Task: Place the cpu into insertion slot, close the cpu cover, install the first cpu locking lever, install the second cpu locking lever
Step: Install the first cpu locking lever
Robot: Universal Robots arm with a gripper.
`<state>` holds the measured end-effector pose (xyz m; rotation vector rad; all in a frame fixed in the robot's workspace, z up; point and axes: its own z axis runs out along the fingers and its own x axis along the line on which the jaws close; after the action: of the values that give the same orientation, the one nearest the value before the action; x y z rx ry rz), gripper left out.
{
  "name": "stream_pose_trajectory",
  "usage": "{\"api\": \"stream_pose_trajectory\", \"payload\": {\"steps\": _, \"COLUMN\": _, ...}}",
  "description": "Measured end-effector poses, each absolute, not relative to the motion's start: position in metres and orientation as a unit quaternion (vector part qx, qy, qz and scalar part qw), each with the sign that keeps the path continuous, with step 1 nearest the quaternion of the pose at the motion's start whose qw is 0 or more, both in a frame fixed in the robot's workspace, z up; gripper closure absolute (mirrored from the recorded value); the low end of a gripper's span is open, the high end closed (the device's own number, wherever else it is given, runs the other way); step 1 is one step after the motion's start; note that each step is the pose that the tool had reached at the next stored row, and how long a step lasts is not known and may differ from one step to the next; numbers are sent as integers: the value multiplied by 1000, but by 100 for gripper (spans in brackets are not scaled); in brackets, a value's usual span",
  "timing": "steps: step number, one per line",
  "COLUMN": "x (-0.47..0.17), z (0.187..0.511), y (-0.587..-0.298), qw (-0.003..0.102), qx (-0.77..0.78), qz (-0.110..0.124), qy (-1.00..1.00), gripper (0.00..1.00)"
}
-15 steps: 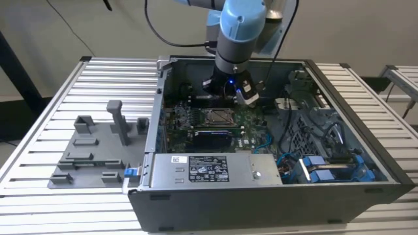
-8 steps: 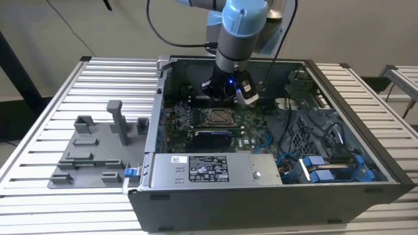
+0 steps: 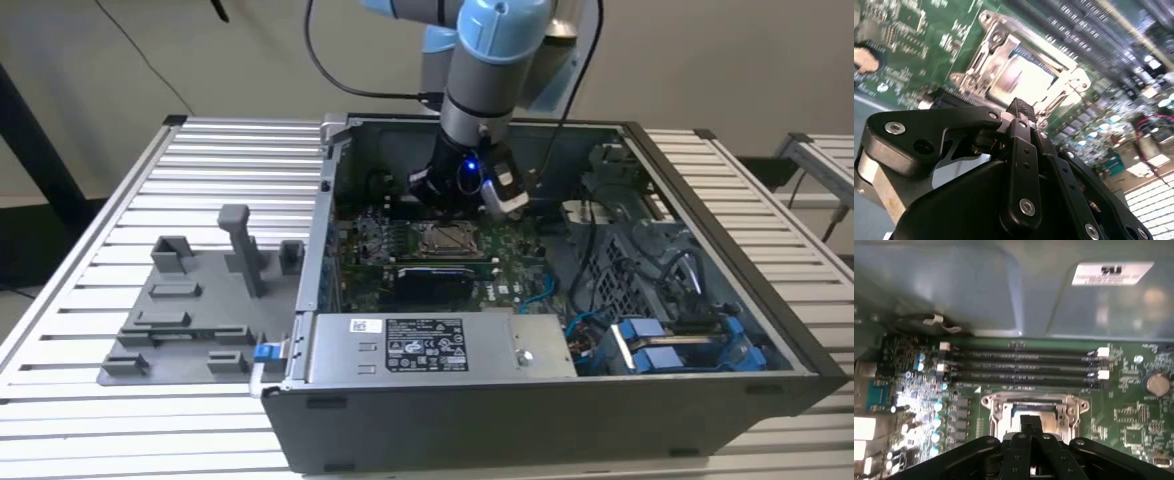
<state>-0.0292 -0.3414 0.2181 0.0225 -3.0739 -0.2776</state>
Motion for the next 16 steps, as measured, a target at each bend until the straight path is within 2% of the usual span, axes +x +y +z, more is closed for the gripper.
{"api": "stream_pose_trajectory", "payload": {"steps": 2, "x": -29, "z": 218, "y": -341, "qw": 28, "qx": 7, "qz": -79, "qy": -996, "gripper": 89}}
{"api": "stream_pose_trajectory", "payload": {"steps": 9, "x": -29, "z": 223, "y": -341, "qw": 30, "qx": 6, "qz": -73, "qy": -997, "gripper": 89}}
{"api": "stream_pose_trajectory", "payload": {"steps": 16, "x": -29, "z": 231, "y": -344, "qw": 39, "qx": 3, "qz": -69, "qy": -997, "gripper": 89}}
